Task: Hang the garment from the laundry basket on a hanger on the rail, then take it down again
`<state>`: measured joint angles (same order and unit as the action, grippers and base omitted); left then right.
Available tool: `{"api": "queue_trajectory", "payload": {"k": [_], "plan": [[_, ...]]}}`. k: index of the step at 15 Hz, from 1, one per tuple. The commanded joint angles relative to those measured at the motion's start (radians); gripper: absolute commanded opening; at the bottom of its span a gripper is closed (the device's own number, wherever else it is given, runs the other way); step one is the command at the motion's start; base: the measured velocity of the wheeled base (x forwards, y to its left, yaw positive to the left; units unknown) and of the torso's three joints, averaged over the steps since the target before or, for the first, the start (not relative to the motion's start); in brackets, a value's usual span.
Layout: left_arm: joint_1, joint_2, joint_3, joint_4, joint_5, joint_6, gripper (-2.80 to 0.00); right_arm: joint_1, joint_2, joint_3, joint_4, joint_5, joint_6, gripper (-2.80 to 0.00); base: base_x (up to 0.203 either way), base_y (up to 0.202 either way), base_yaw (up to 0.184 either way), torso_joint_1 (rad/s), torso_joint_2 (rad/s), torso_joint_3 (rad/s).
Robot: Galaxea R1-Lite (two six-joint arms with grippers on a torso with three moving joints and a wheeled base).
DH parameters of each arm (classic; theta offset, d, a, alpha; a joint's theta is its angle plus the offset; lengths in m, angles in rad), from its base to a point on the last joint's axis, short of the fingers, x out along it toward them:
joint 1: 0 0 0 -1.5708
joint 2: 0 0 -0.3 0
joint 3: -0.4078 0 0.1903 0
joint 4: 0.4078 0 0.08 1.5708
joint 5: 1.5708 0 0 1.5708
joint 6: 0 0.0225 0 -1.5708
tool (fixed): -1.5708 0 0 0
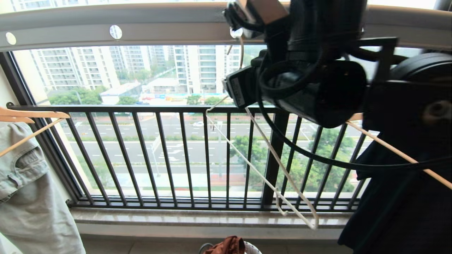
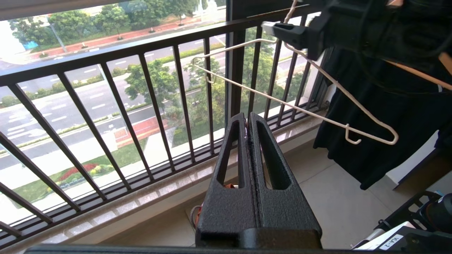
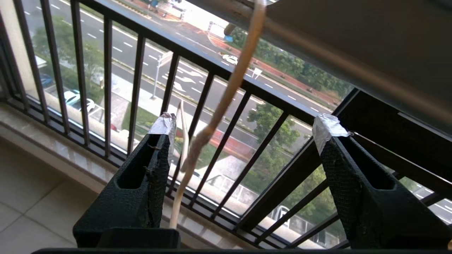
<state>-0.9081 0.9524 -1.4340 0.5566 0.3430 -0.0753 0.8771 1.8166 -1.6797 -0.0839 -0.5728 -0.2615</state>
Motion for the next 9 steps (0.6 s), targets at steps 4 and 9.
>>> {"api": "queue_trajectory", "payload": {"k": [4, 9], "plan": [[0.0, 0.022, 0.002, 0.003, 0.0, -0.002, -2.8, 0.067, -0.405, 0.208, 0.149, 0.021, 0.007, 0.0, 0.0, 0.0, 0.0, 0.0, 0.0, 0.0], [-0.002, -0.016, 0.015, 0.009, -0.004, 0.0, -2.8, 0.072, -0.654, 0.391, 0.165, 0.075, 0.01, -2.8, 0.0, 0.0, 0.0, 0.0, 0.0, 0.0]]}}
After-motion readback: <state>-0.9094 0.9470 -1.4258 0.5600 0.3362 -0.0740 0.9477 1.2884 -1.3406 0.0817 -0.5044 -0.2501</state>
